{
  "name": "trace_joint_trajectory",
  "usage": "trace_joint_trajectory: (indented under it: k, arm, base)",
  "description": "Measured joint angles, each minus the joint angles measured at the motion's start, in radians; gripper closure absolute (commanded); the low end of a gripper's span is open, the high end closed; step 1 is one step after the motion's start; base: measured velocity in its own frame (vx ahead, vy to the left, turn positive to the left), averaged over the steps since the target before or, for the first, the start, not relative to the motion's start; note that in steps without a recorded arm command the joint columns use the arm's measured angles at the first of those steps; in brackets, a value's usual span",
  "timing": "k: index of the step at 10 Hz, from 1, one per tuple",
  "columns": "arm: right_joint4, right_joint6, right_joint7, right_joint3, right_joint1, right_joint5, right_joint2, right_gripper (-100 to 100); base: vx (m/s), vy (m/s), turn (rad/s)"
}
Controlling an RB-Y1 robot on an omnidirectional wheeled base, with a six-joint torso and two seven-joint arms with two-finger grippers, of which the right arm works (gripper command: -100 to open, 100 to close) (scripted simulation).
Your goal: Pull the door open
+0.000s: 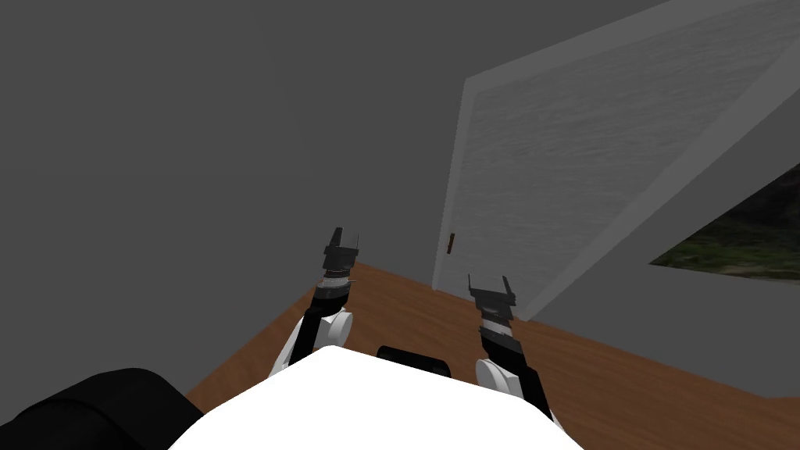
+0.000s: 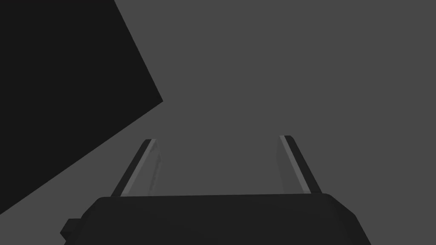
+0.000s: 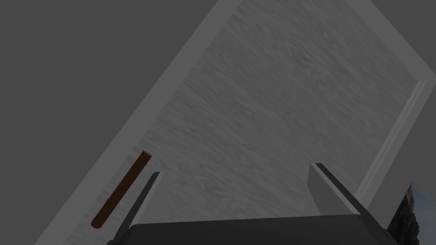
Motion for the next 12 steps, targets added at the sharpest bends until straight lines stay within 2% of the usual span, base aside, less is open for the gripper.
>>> trace_joint_trajectory:
  k: [3,8,11,12]
  arm:
    - [0.05,-0.013,-0.063,0.016,-0.008,-0.043,-0.018,-100]
    - [0.17,-0.056,-0.173,0.048,-0.032,-0.11,-0.045,-100]
    - [0.221,-0.068,-0.233,0.064,-0.042,-0.152,-0.06,-100]
    - [0.253,-0.078,-0.255,0.07,-0.053,-0.165,-0.065,-100]
  base:
    - [0.098,-0.011,0.047]
    - [0.102,-0.009,0.044]
    - [0.094,-0.014,0.045]
    - [0.106,-0.009,0.045]
